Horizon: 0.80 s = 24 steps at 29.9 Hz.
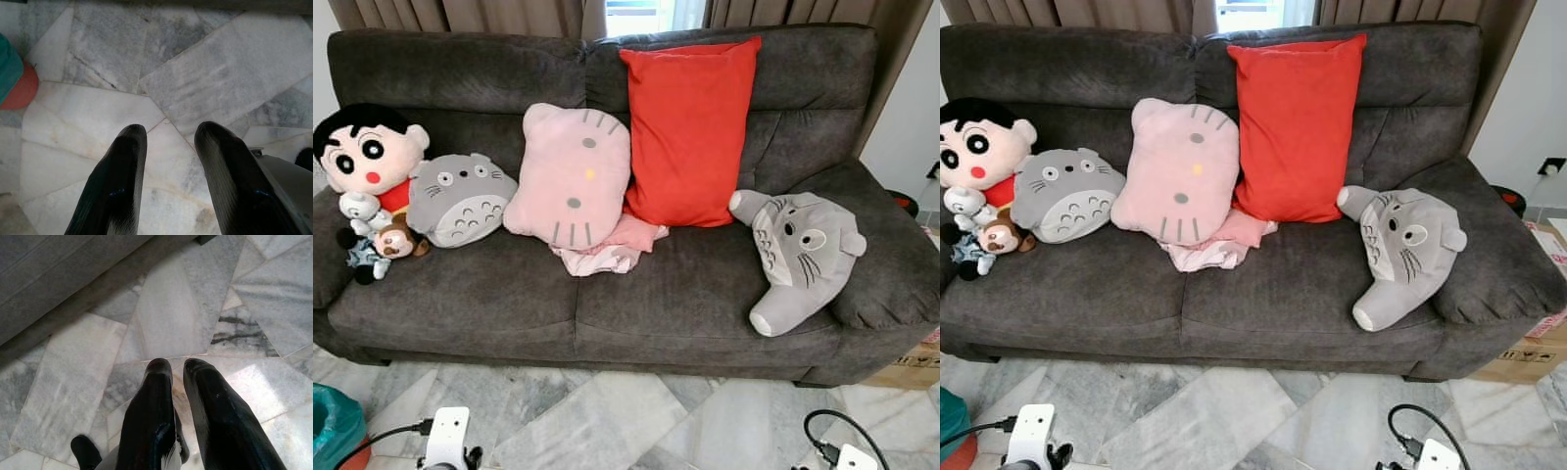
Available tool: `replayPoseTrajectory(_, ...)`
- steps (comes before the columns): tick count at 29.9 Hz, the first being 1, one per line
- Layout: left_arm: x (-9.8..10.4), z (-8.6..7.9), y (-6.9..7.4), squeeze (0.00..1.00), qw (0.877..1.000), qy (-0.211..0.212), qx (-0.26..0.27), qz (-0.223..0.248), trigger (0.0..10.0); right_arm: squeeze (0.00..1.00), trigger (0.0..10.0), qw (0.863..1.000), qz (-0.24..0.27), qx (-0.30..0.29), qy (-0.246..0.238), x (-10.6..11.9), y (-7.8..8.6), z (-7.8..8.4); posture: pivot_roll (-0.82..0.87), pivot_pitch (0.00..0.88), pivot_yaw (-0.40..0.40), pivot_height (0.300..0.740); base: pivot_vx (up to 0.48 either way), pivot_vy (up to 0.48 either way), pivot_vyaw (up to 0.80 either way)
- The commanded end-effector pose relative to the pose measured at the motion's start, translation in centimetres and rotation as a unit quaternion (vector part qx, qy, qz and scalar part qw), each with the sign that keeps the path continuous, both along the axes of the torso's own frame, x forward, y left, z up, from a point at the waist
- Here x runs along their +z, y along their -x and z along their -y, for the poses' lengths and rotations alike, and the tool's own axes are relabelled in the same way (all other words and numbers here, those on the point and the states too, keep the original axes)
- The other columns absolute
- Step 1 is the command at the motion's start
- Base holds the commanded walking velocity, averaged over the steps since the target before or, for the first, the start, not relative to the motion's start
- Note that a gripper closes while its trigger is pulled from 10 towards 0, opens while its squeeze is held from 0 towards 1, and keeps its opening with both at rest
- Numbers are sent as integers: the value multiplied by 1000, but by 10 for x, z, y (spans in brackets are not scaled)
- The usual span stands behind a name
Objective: Setting the table
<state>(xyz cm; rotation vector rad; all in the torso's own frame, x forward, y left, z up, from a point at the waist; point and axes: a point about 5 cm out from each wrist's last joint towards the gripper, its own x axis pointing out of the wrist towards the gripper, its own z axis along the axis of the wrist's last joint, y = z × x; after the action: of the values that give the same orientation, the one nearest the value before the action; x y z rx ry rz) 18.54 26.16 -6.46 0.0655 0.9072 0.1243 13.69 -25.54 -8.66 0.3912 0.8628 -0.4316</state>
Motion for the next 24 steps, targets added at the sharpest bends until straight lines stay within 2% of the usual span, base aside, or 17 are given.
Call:
replayPoseTrajectory(1,1,-1,-1,0,1000,4,7,1,10000,0,10000,1000,11,-3,-1,3,-5,1,-17,0,3,740,0,0,0)
replayPoseTrajectory(10,1,-7,3,0,1000,5,25,6,10000,0,10000,1000,12,-10,-5,2,-4,2,1,0,0,740,0,0,0)
replayPoseTrajectory(16,-1,-11,9,0,999,3,34,-2,10000,0,10000,1000,11,-7,-5,2,-4,3,4,0,-2,740,0,0,0)
replayPoseTrajectory(19,-2,-19,18,0,999,-2,38,-16,10000,0,10000,1000,15,-8,-7,3,-5,2,14,0,5,740,0,0,0)
replayPoseTrajectory(24,-2,-25,22,0,999,-3,47,-18,10000,0,10000,1000,14,-6,-8,2,-3,2,23,0,5,740,0,0,0)
